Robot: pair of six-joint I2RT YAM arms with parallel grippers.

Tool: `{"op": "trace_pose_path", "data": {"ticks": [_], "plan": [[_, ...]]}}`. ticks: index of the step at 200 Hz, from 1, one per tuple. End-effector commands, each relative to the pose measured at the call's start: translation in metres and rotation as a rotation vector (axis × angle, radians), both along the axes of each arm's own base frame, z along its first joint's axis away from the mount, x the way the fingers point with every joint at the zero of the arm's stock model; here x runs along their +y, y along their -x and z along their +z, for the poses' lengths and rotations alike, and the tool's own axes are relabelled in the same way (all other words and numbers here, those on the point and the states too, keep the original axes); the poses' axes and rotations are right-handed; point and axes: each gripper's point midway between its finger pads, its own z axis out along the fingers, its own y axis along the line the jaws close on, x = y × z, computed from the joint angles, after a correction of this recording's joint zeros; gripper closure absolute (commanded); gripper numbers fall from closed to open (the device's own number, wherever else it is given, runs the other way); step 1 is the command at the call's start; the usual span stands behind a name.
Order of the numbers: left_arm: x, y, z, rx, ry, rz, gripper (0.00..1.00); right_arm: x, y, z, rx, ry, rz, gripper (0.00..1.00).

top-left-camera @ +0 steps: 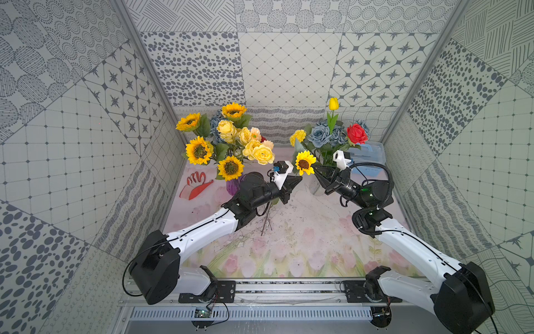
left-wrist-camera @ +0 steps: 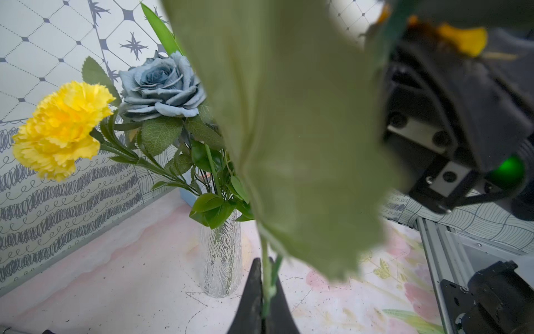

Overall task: Pick out yellow flowers from the vase
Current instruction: Pick up the flower from the vase, then place the flower at the center of the board.

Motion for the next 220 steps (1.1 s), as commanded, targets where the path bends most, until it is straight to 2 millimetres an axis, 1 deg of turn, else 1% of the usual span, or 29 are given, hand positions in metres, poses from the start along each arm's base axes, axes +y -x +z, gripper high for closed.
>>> {"op": "trace_pose_path", "data": {"ticks": [1, 14, 33, 43, 52, 60, 80, 91, 107, 122, 130, 143, 157, 172, 183, 201, 220], "plan": [[0.002, 0.001, 0.012, -0.009, 0.015, 0.010, 1.00, -0.004, 0.011, 0.014, -0.084, 0.083, -0.033, 0.89], [0.007, -0.003, 0.003, 0.023, -0.012, 0.045, 1.00, -0.009, 0.011, 0.014, -0.107, 0.154, -0.081, 0.67], [0.016, -0.013, -0.016, 0.101, -0.068, 0.123, 1.00, -0.029, 0.010, 0.019, -0.137, 0.226, -0.172, 0.38], [0.023, -0.017, -0.030, 0.156, -0.094, 0.174, 1.00, -0.042, 0.011, 0.022, -0.156, 0.264, -0.219, 0.27], [0.026, -0.019, -0.040, 0.197, -0.113, 0.194, 1.00, -0.054, 0.013, 0.026, -0.180, 0.308, -0.262, 0.22], [0.031, -0.022, -0.052, 0.240, -0.138, 0.224, 1.00, -0.064, 0.014, 0.028, -0.200, 0.356, -0.300, 0.20], [0.037, -0.022, -0.080, 0.352, -0.210, 0.261, 1.00, -0.085, 0.013, 0.021, -0.217, 0.547, -0.383, 0.17], [0.039, -0.022, -0.100, 0.417, -0.258, 0.278, 1.00, -0.089, 0.011, 0.015, -0.225, 0.662, -0.393, 0.16], [0.043, -0.021, -0.129, 0.511, -0.314, 0.305, 1.00, -0.093, 0.001, 0.006, -0.238, 0.807, -0.396, 0.15], [0.047, -0.020, -0.157, 0.590, -0.355, 0.328, 1.00, -0.096, -0.007, 0.008, -0.277, 0.884, -0.411, 0.15], [0.050, -0.021, -0.170, 0.633, -0.367, 0.341, 1.00, -0.098, -0.011, 0.013, -0.301, 0.920, -0.429, 0.14], [0.054, -0.022, -0.188, 0.703, -0.384, 0.357, 1.00, -0.101, -0.019, 0.018, -0.329, 0.970, -0.446, 0.14], [0.055, -0.022, -0.204, 0.769, -0.406, 0.350, 1.00, -0.101, -0.024, 0.030, -0.366, 0.983, -0.463, 0.14], [0.057, -0.023, -0.220, 0.812, -0.446, 0.362, 1.00, -0.102, -0.025, 0.041, -0.394, 0.978, -0.487, 0.14], [0.057, -0.024, -0.228, 0.842, -0.471, 0.365, 1.00, -0.103, -0.024, 0.046, -0.403, 0.974, -0.497, 0.14], [0.057, -0.023, -0.243, 0.882, -0.508, 0.371, 1.00, -0.103, -0.021, 0.045, -0.406, 0.984, -0.484, 0.14], [0.059, -0.026, -0.259, 0.904, -0.512, 0.396, 1.00, -0.103, -0.017, 0.030, -0.389, 1.029, -0.450, 0.14]]}}
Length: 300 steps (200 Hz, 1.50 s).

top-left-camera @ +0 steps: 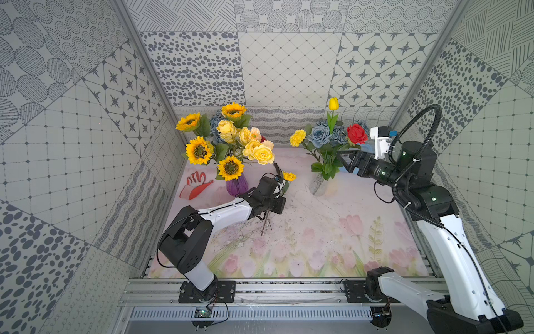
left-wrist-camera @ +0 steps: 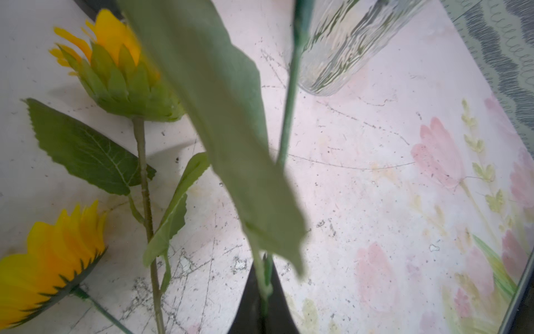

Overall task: Pick out yellow flowers from the vase
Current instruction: Place the flower at the center of the board.

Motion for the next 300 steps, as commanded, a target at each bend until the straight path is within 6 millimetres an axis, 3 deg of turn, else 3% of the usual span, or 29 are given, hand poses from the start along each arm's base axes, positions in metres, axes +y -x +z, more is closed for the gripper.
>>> {"op": "trace_pose_path", "data": {"ticks": [1, 27, 57, 99, 104, 122, 133, 187, 215, 265, 300], "plan": [[0.010, 0.007, -0.034, 0.131, -0.053, 0.063, 1.00, -0.005, 0.010, 0.003, -0.035, 0.064, 0.003, 0.14], [0.010, 0.007, -0.057, 0.177, -0.068, 0.093, 1.00, -0.008, 0.010, -0.014, -0.003, 0.114, -0.002, 0.14], [0.015, 0.010, -0.077, 0.197, -0.067, 0.152, 1.00, -0.008, 0.012, -0.005, -0.036, 0.116, 0.006, 0.13], [0.016, 0.011, -0.078, 0.192, -0.092, 0.159, 1.00, -0.005, 0.004, 0.003, -0.051, 0.121, 0.014, 0.12], [0.016, 0.010, -0.076, 0.185, -0.096, 0.160, 0.92, -0.004, 0.003, 0.003, -0.048, 0.120, 0.014, 0.12], [0.018, 0.008, -0.063, 0.154, -0.114, 0.159, 0.83, -0.004, 0.000, 0.004, -0.041, 0.118, 0.014, 0.12], [0.021, 0.006, -0.053, 0.131, -0.124, 0.168, 0.66, -0.003, -0.002, 0.006, -0.039, 0.117, 0.014, 0.12], [0.037, 0.004, -0.022, 0.077, -0.190, 0.192, 0.44, -0.011, -0.016, 0.010, -0.028, 0.189, -0.032, 0.11], [0.039, -0.002, 0.015, 0.016, -0.181, 0.192, 0.34, -0.013, -0.036, 0.018, -0.034, 0.231, -0.056, 0.10], [0.022, -0.002, 0.136, -0.250, 0.040, 0.101, 0.22, -0.017, -0.091, 0.045, -0.061, 0.291, -0.110, 0.10], [0.025, 0.002, 0.174, -0.362, 0.053, 0.054, 0.19, -0.007, -0.129, 0.040, -0.027, 0.317, -0.086, 0.10]]}}
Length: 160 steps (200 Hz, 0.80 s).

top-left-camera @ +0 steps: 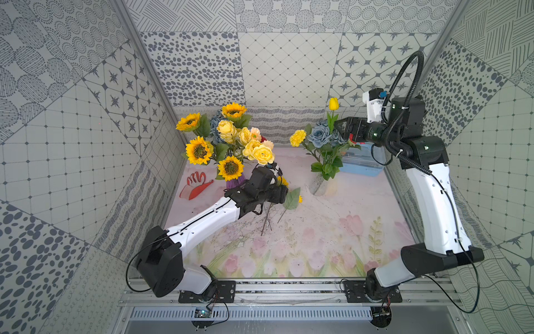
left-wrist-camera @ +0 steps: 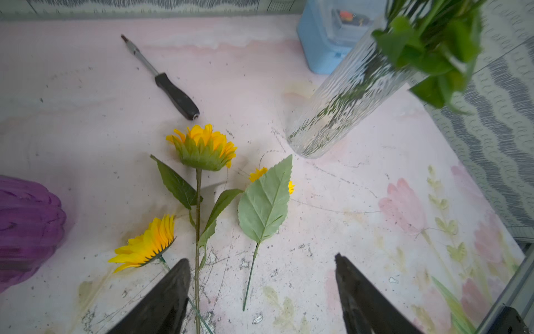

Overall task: Pick out yellow flowers from the vase
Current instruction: Place the flower at the center of the board, then pick up the flower from the vase.

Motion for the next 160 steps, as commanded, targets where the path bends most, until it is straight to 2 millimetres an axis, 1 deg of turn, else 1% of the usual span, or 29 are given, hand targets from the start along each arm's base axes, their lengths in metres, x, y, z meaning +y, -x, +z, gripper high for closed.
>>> {"op": "trace_pose_path", "data": {"ticks": [1, 11, 32, 45, 51, 76, 104, 119, 132, 160], "plan": [[0.005, 0.005, 0.040, -0.140, -0.032, -0.068, 0.18, 0.002, -0.017, -0.007, 0.022, 0.047, 0.007, 0.10], [0.005, 0.005, 0.045, -0.163, -0.029, -0.074, 0.17, 0.003, -0.028, -0.012, 0.033, 0.051, 0.006, 0.10], [0.002, 0.006, 0.051, -0.186, -0.021, -0.097, 0.16, 0.007, -0.046, -0.015, 0.035, 0.059, 0.008, 0.10], [0.001, 0.005, 0.051, -0.195, -0.022, -0.103, 0.15, 0.008, -0.054, -0.018, 0.041, 0.068, 0.004, 0.10], [0.001, 0.005, 0.051, -0.200, -0.022, -0.100, 0.15, 0.009, -0.059, -0.023, 0.052, 0.077, 0.003, 0.10], [0.002, 0.002, 0.050, -0.214, -0.027, -0.091, 0.14, 0.008, -0.075, -0.033, 0.060, 0.110, -0.016, 0.10], [0.000, -0.001, 0.048, -0.216, -0.029, -0.091, 0.14, 0.009, -0.088, -0.044, 0.071, 0.123, -0.019, 0.12], [-0.001, -0.003, 0.050, -0.220, -0.027, -0.092, 0.14, 0.013, -0.091, -0.048, 0.080, 0.117, -0.007, 0.15], [-0.001, -0.003, 0.051, -0.226, -0.023, -0.090, 0.13, 0.018, -0.092, -0.050, 0.082, 0.117, 0.006, 0.21], [0.000, -0.004, 0.054, -0.238, -0.026, -0.087, 0.13, 0.025, -0.088, -0.045, 0.059, 0.134, 0.012, 0.35]]}}
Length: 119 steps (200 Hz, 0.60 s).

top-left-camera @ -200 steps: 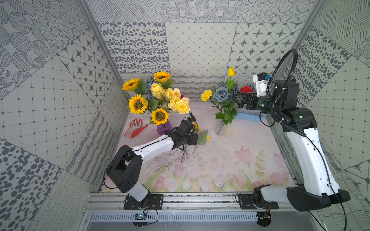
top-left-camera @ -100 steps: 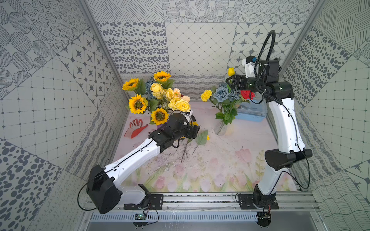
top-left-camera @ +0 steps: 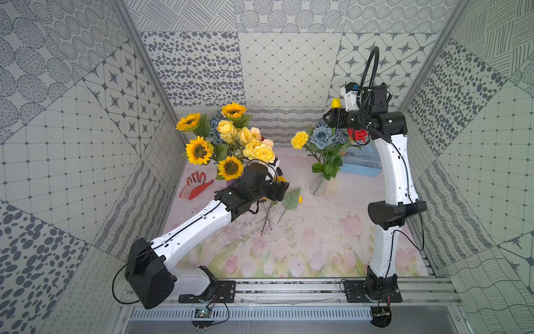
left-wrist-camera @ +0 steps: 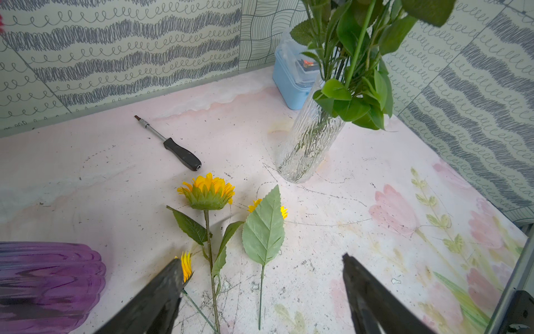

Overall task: Pick out yellow flowers from the vase
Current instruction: Pick up the flower from the vase.

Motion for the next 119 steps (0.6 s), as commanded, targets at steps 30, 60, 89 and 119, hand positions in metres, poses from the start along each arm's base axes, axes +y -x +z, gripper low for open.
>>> {"op": "trace_pose_path", "data": {"ticks": [30, 60, 89, 119], "plan": [[-0.001, -0.007, 0.013, -0.070, 0.008, -0.001, 0.13, 0.015, 0.008, 0.011, -0.047, 0.029, 0.035, 0.50], [0.001, -0.006, 0.012, -0.074, 0.006, -0.001, 0.13, 0.018, 0.012, 0.014, -0.050, 0.023, 0.049, 0.59], [0.003, -0.003, 0.014, -0.079, 0.010, 0.003, 0.14, 0.016, 0.015, 0.018, -0.059, 0.030, 0.042, 0.74], [0.006, -0.001, 0.017, -0.088, 0.019, 0.006, 0.14, 0.014, 0.017, 0.021, -0.066, 0.034, 0.040, 0.88]]}}
